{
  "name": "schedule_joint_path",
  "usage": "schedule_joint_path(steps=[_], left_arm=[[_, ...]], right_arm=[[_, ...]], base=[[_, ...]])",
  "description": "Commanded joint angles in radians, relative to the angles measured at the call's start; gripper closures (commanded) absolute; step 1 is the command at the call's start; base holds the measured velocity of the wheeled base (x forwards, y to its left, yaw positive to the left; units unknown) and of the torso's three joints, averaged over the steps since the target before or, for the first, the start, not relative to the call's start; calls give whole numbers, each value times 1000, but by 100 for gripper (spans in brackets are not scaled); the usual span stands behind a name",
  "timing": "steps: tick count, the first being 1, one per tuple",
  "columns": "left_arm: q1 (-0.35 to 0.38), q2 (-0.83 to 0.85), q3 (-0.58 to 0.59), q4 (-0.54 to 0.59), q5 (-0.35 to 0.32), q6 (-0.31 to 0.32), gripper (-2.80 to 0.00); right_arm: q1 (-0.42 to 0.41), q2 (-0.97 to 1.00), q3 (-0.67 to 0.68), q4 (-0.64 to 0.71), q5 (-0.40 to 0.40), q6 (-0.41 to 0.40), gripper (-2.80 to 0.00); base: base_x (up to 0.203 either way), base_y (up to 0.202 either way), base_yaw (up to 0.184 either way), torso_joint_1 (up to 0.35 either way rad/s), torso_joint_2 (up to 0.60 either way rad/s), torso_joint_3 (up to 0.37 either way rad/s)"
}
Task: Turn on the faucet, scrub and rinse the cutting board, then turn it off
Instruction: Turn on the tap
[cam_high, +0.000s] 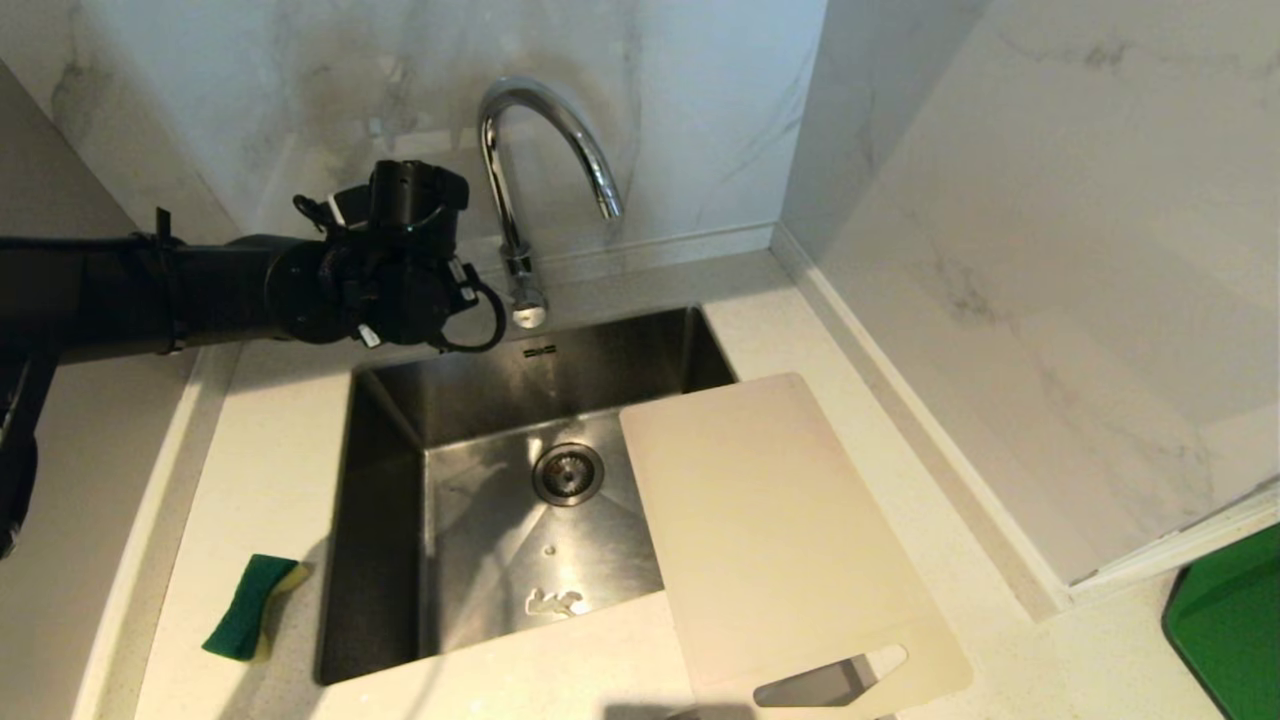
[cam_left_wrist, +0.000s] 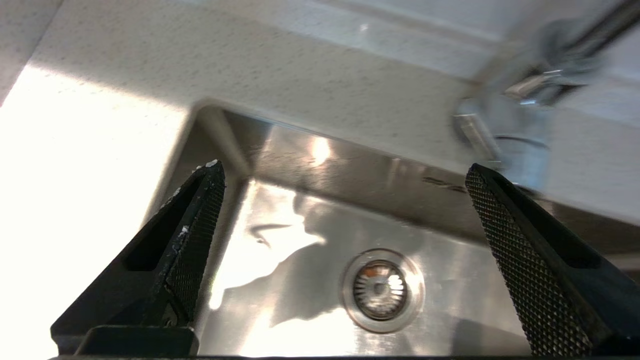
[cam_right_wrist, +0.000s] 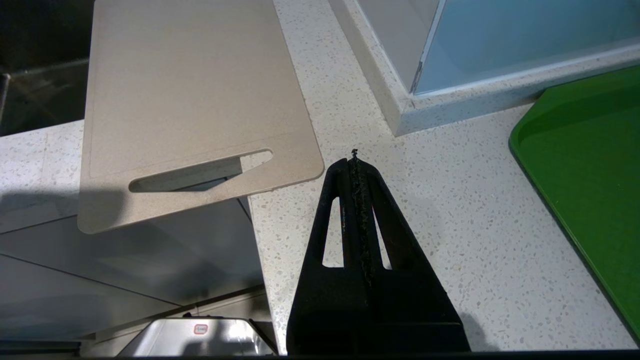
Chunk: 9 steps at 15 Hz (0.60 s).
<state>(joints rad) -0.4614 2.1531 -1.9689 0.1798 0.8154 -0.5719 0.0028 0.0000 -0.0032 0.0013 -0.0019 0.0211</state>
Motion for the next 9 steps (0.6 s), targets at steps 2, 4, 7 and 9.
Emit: schedule_joint_path(steps=[2,4,7,9], left_arm=[[3,28,-1,-1,7,-11,-280],[-22,28,-1,-3,7,-63,-280],[-39,37,-13,-26,7,-126,-280],[-58,33,-13,-44,7,-166,-280]], right_arm=[[0,0,0,0,0,-1,0],[0,0,0,0,0,0,0],[0,0,0,-1,0,0,0],[0,0,0,0,0,0,0]], base=[[0,0,0,0,0,0],[0,0,0,0,0,0],[0,0,0,0,0,0],[0,0,0,0,0,0]])
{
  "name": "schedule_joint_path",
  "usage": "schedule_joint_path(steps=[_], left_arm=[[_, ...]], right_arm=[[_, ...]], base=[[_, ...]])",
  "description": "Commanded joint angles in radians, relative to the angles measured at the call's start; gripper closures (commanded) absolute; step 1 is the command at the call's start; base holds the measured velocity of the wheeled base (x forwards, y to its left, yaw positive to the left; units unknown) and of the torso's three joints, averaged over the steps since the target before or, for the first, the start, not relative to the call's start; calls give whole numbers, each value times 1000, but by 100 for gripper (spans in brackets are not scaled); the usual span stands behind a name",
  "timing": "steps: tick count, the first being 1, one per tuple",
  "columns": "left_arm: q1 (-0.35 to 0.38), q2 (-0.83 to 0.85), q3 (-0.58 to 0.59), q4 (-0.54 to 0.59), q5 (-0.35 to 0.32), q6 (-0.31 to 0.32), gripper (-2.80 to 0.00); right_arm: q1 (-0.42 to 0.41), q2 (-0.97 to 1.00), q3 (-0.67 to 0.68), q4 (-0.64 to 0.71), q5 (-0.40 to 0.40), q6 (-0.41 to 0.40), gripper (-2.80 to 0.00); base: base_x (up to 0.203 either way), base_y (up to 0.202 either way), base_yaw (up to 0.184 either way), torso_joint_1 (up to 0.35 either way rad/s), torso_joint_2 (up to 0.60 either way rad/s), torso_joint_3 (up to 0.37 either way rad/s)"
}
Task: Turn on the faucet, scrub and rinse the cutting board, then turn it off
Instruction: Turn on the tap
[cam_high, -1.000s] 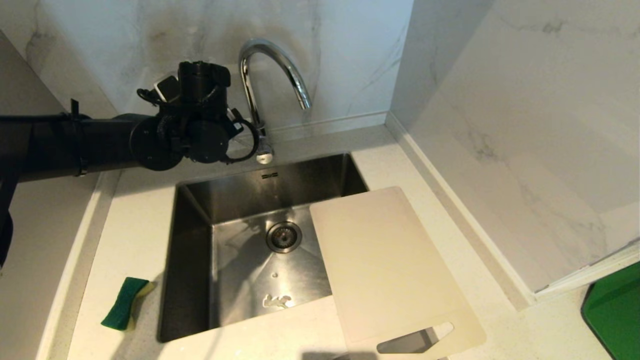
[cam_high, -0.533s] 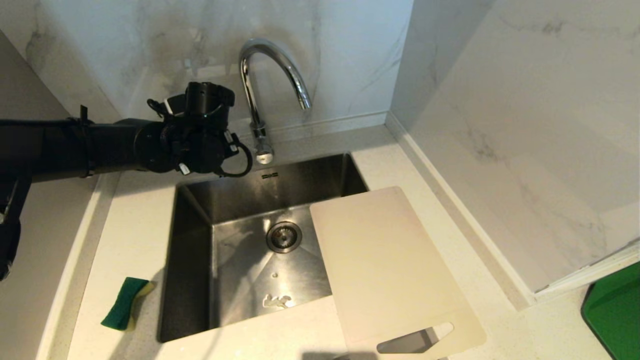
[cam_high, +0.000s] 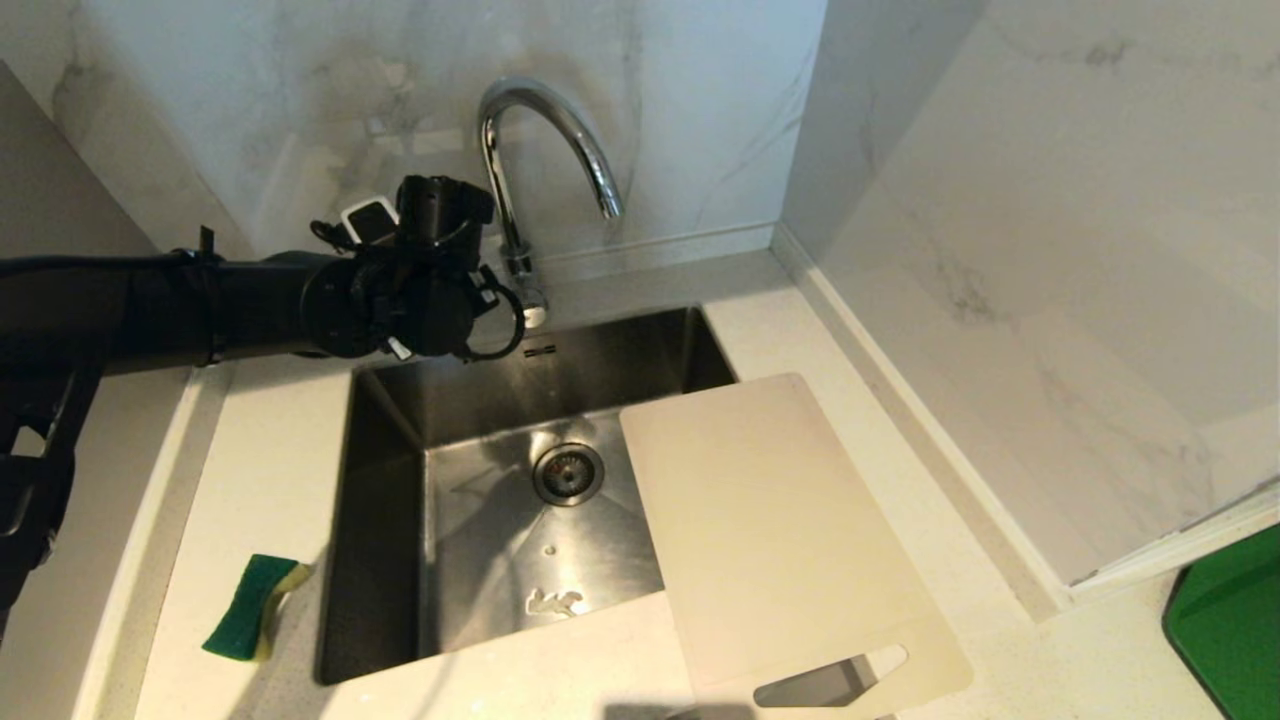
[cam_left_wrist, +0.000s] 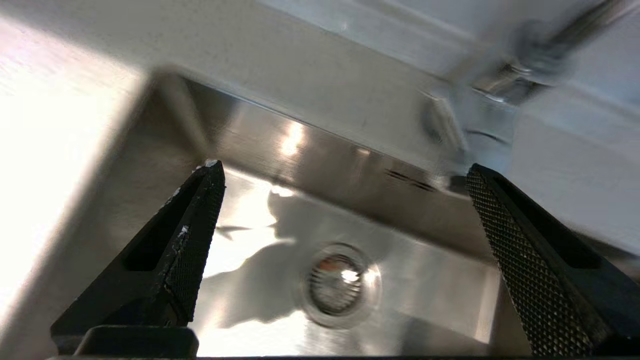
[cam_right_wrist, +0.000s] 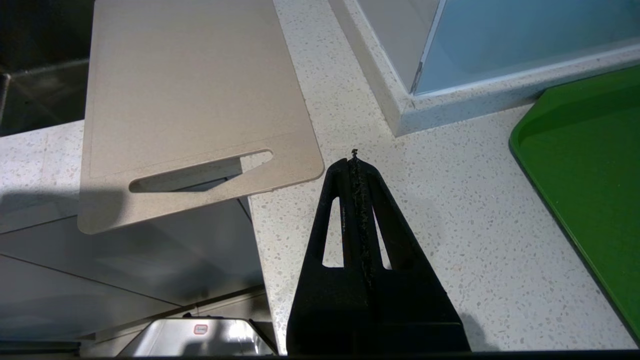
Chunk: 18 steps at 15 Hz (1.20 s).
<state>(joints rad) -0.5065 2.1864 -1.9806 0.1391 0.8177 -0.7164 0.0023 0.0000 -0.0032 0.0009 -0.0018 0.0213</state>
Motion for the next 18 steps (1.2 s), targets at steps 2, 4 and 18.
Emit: schedule_joint_path(steps=[2,4,18], left_arm=[[-17,-2,-1,-69,11,-42,-280],[-17,5,-1,-149,46,-44,-280],[-10,27,2,-153,95,-101,-280]], right_arm=[[0,0,0,0,0,0,0],[0,0,0,0,0,0,0],[-1,0,2,-7,1,-11,0]], base=[[0,0,0,0,0,0],[0,0,0,0,0,0],[0,0,0,0,0,0]])
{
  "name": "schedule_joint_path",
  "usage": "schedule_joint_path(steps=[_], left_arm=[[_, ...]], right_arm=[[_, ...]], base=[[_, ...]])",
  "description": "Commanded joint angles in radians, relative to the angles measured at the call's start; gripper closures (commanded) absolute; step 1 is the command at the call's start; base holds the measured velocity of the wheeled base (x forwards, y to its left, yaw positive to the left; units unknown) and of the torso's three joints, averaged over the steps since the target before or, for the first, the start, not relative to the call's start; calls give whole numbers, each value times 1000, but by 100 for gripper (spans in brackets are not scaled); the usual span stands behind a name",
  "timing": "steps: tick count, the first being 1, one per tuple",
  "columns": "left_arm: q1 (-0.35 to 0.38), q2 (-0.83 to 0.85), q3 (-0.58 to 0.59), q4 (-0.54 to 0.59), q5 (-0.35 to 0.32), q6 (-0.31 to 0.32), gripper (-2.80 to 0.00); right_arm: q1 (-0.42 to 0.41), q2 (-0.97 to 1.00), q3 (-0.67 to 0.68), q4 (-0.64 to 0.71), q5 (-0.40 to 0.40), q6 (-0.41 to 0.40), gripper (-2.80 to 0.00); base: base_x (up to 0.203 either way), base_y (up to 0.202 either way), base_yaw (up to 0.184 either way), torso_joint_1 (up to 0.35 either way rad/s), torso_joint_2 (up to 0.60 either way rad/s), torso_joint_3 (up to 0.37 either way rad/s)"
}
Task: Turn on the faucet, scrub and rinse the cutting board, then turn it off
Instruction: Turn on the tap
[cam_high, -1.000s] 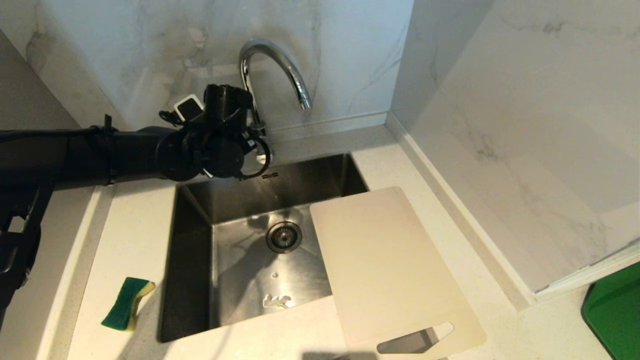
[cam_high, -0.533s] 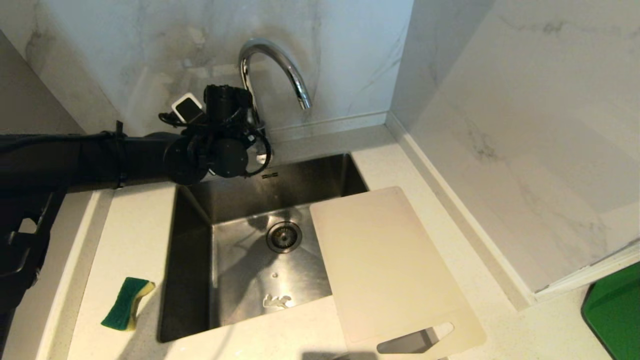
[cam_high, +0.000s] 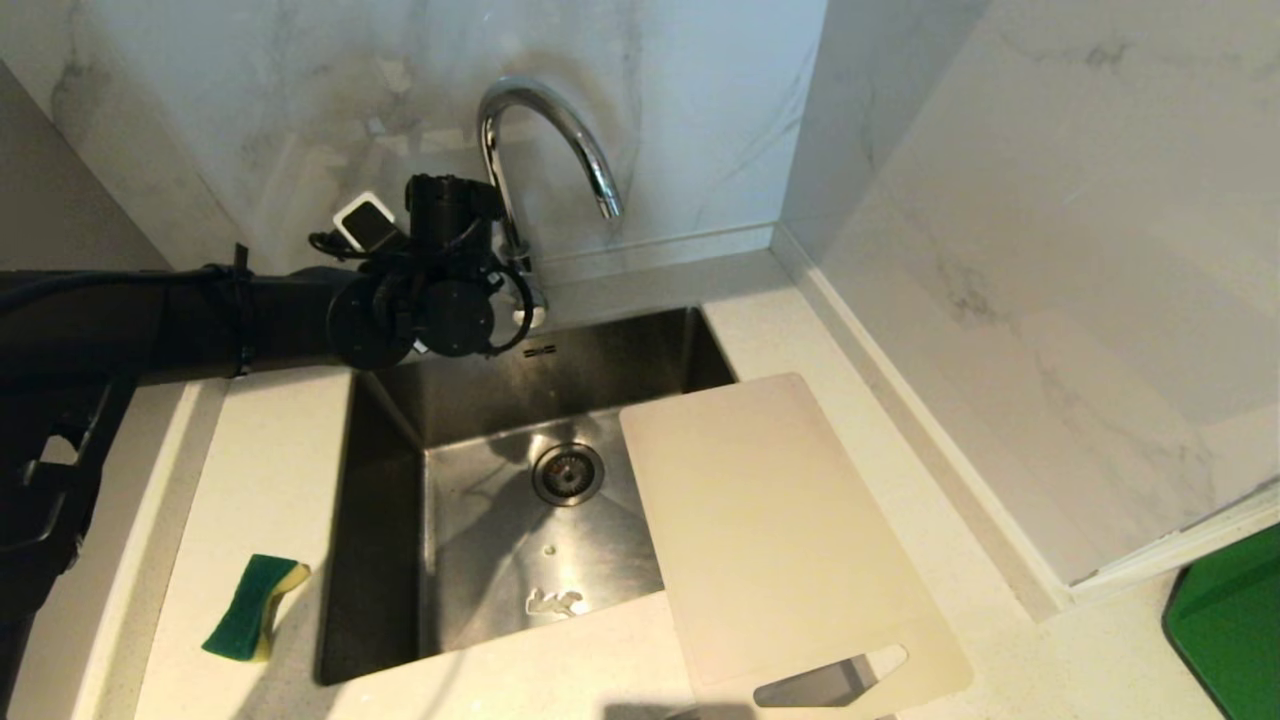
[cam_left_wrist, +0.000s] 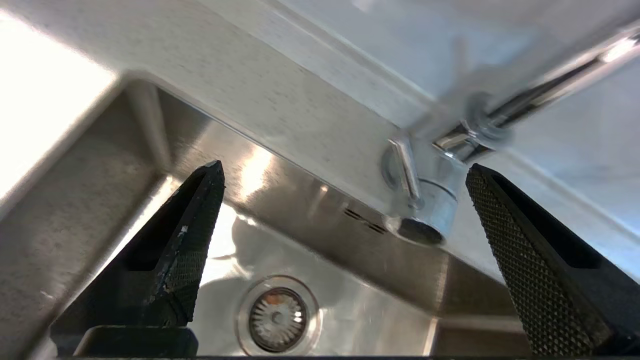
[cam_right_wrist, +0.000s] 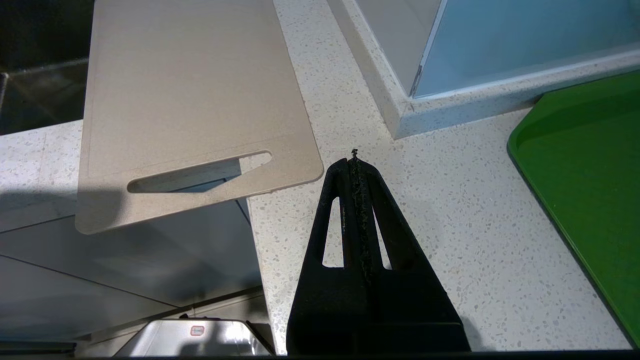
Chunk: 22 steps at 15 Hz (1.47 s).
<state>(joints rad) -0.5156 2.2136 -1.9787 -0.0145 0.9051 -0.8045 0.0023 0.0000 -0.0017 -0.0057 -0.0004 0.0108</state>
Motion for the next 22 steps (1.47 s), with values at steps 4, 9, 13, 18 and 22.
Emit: schedule_joint_path(steps=[4,9,13,18,22], left_arm=[[1,-3,0,16,17,-24,-280],[32,8,-2,15,9,4,-280],[-2,3,-3,36,-7,22,-280],[3,22,-32,102,-100,13,-280],[-3,43,-37,85,-107,-2,-280]], right_arm=[[-1,0,0,0,0,0,0],[1,0,0,0,0,0,0],[1,0,0,0,0,0,0],[1,0,0,0,0,0,0],[1,0,0,0,0,0,0]], base=[[0,0,0,0,0,0],[0,0,0,0,0,0],[0,0,0,0,0,0],[0,0,0,0,0,0],[0,0,0,0,0,0]])
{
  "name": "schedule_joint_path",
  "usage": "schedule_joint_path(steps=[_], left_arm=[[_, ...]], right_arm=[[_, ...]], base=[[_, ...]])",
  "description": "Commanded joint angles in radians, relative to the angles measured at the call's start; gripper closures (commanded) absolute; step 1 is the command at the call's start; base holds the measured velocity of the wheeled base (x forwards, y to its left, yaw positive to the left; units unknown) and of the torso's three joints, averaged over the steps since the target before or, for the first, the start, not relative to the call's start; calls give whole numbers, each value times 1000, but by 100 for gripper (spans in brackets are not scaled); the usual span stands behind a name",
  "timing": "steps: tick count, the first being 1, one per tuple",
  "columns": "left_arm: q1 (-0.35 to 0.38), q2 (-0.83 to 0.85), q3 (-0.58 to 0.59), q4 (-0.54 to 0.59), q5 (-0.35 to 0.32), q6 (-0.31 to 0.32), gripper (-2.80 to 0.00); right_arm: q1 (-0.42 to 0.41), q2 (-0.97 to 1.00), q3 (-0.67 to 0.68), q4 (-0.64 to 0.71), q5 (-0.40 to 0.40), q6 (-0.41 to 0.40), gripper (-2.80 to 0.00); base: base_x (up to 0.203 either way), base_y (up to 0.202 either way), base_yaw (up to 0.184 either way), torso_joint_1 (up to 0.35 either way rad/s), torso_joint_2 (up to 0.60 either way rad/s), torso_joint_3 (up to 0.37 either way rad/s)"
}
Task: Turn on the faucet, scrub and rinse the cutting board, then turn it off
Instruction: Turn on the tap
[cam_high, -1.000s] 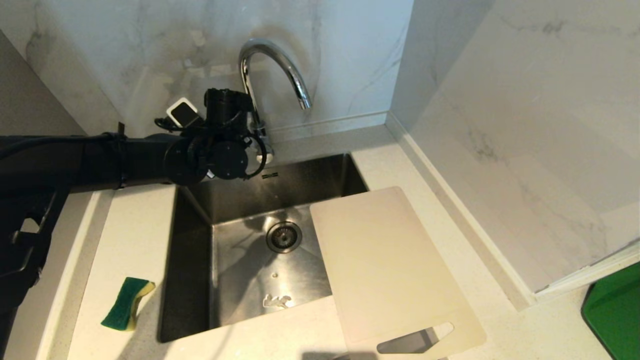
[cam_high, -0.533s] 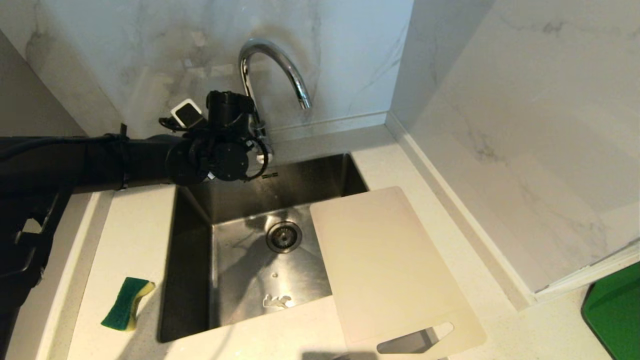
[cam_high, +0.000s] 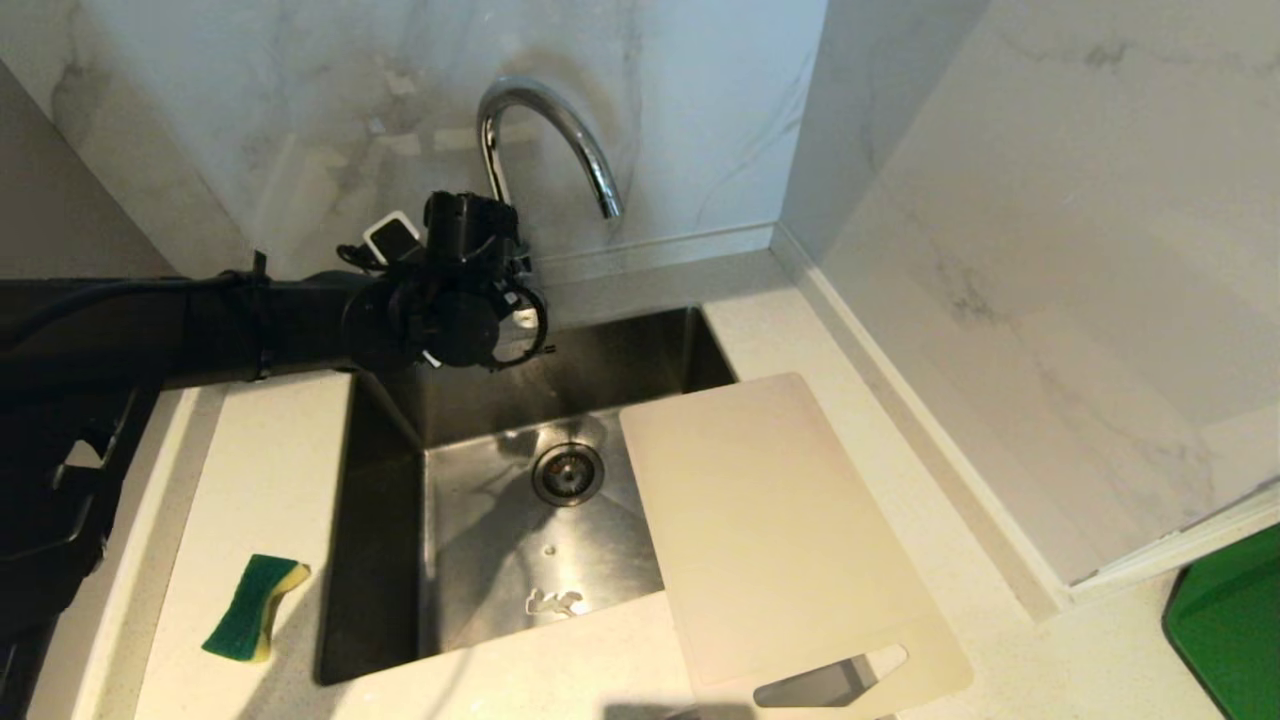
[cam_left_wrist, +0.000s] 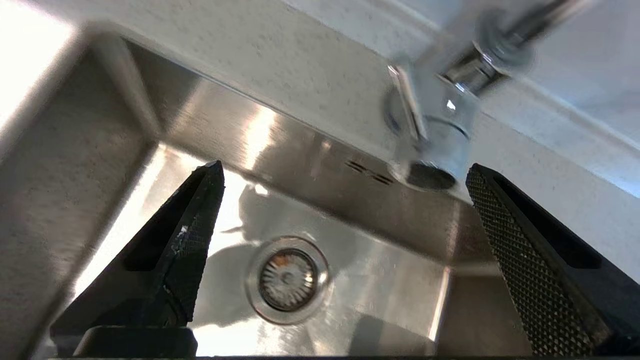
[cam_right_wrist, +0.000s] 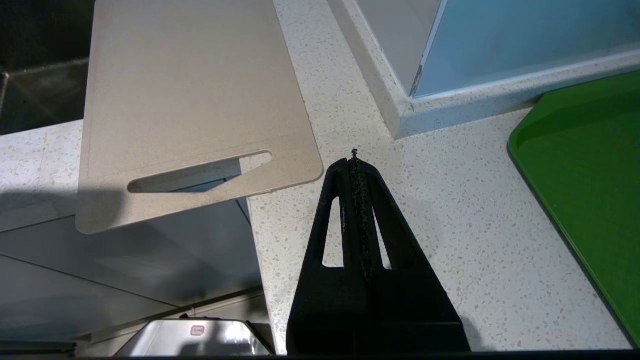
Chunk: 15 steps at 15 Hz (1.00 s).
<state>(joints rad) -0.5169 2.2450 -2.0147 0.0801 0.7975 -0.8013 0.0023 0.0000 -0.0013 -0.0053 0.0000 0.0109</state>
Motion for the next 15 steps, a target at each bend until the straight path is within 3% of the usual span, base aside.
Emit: schedule_joint_path(steps=[1,6,9,10,15], left_arm=[[-3,15,-2,-33,-22,-15,-280],[11,36,-1,-80,-44,-27,-280],[14,17,-1,-1,-76,-13,-280],[14,-4,-1,20,-105,22,-280],[29,-37,-1,-60,-166,380,-280]], right_arm=[[1,0,0,-1,-1,0,0],[1,0,1,-1,0,0,0],[1,0,0,-1,0,0,0],[1,0,0,-1,0,0,0],[1,0,0,-1,0,0,0]], base=[[0,0,0,0,0,0],[0,0,0,0,0,0],[0,0,0,0,0,0],[0,0,0,0,0,0],[0,0,0,0,0,0]])
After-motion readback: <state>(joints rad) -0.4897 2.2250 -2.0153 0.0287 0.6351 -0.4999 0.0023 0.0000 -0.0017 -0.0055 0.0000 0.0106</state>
